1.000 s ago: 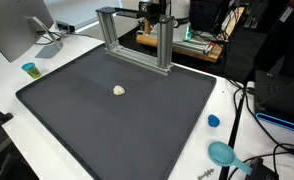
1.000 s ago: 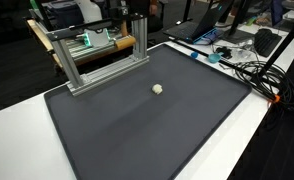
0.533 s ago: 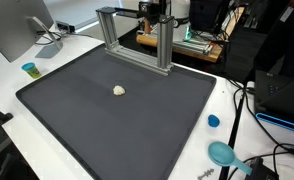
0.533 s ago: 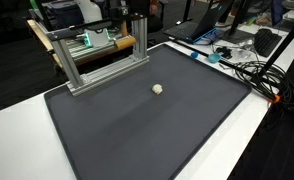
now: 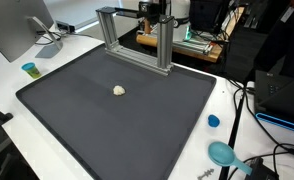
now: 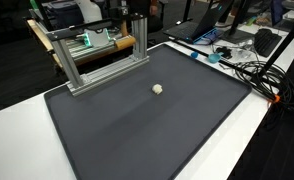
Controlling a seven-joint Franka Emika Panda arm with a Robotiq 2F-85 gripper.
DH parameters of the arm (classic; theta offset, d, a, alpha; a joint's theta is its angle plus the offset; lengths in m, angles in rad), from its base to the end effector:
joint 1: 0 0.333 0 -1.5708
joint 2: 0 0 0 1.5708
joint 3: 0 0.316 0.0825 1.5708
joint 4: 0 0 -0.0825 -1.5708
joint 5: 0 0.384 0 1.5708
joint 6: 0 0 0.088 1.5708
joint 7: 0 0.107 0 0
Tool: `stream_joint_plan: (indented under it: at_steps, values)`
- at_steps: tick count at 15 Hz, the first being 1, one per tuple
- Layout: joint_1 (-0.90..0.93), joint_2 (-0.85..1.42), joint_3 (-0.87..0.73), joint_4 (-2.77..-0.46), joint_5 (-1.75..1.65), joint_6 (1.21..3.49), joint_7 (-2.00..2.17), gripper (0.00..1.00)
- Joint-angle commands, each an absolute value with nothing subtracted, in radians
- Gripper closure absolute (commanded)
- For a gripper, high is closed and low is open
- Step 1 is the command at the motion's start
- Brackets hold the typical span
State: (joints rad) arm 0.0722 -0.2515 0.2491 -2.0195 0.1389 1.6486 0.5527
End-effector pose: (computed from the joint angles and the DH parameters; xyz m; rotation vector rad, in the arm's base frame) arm 0.4391 0.1707 0.5447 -3.0901 0.4078 0.2284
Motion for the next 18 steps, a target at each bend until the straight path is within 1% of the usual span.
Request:
stream_joint_plan:
  at_steps: [1, 4, 8, 11, 12, 14, 18]
  values:
    - [0.067, -0.302, 0.222, -2.093, 0.059, 1.68, 0.541, 0.0]
    - [0.045, -0.363, 0.184, -2.166, -0.026, 1.661, 0.509, 0.0]
    - [0.026, -0.484, 0.059, -2.287, 0.069, 1.686, 0.292, 0.0]
    - [0.013, -0.497, -0.038, -2.354, 0.162, 1.7, 0.12, 0.0]
    - [0.004, -0.463, 0.017, -2.287, 0.105, 1.665, 0.207, 0.0]
    - [-0.005, -0.475, -0.022, -2.326, 0.134, 1.677, 0.14, 0.0]
    - [-0.003, -0.475, -0.023, -2.335, 0.142, 1.684, 0.13, 0.0]
